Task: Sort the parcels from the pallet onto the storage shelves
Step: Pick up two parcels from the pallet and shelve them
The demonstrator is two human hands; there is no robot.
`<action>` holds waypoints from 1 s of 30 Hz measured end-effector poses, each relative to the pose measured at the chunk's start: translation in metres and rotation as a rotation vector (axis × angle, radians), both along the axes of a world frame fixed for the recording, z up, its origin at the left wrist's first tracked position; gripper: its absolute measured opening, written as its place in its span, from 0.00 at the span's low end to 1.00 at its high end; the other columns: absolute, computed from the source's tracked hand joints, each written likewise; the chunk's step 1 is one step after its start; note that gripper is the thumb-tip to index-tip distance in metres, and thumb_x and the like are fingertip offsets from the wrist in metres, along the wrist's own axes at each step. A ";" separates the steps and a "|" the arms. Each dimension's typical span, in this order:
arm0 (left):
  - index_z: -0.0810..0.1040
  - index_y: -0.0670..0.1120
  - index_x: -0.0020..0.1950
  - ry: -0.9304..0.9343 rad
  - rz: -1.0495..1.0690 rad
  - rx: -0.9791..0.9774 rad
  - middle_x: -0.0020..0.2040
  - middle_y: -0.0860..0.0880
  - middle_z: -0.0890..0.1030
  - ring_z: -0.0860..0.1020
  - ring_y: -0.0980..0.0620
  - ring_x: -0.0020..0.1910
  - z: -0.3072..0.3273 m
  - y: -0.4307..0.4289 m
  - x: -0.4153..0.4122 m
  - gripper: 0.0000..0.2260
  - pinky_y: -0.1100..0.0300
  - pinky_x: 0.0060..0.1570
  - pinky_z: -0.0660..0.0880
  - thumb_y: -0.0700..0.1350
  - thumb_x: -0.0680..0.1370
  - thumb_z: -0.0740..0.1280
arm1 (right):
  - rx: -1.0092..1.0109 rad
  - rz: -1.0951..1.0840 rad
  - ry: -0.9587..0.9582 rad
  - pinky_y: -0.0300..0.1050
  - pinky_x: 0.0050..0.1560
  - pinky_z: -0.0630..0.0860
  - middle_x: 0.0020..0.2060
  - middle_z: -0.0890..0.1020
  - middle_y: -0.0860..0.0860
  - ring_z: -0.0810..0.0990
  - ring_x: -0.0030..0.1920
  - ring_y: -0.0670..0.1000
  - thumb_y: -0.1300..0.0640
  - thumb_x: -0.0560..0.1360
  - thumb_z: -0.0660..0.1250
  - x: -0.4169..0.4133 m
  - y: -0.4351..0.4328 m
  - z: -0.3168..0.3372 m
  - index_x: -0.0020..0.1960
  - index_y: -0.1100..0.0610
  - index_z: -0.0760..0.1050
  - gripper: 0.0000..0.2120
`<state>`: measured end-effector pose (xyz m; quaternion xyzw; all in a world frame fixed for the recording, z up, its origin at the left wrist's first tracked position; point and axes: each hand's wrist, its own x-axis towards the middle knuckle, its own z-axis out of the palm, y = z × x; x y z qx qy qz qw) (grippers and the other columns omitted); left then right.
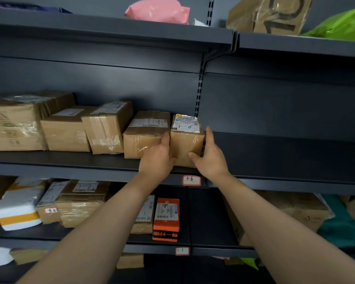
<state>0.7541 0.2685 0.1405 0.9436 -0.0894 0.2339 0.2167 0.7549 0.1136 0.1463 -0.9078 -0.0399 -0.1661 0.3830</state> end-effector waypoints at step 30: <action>0.66 0.48 0.69 0.640 0.670 0.431 0.65 0.47 0.72 0.68 0.46 0.66 -0.167 0.230 -0.353 0.24 0.51 0.61 0.68 0.46 0.75 0.67 | -0.907 0.616 0.088 0.54 0.65 0.65 0.66 0.72 0.55 0.67 0.69 0.57 0.45 0.74 0.67 -0.241 0.198 -0.167 0.68 0.52 0.67 0.26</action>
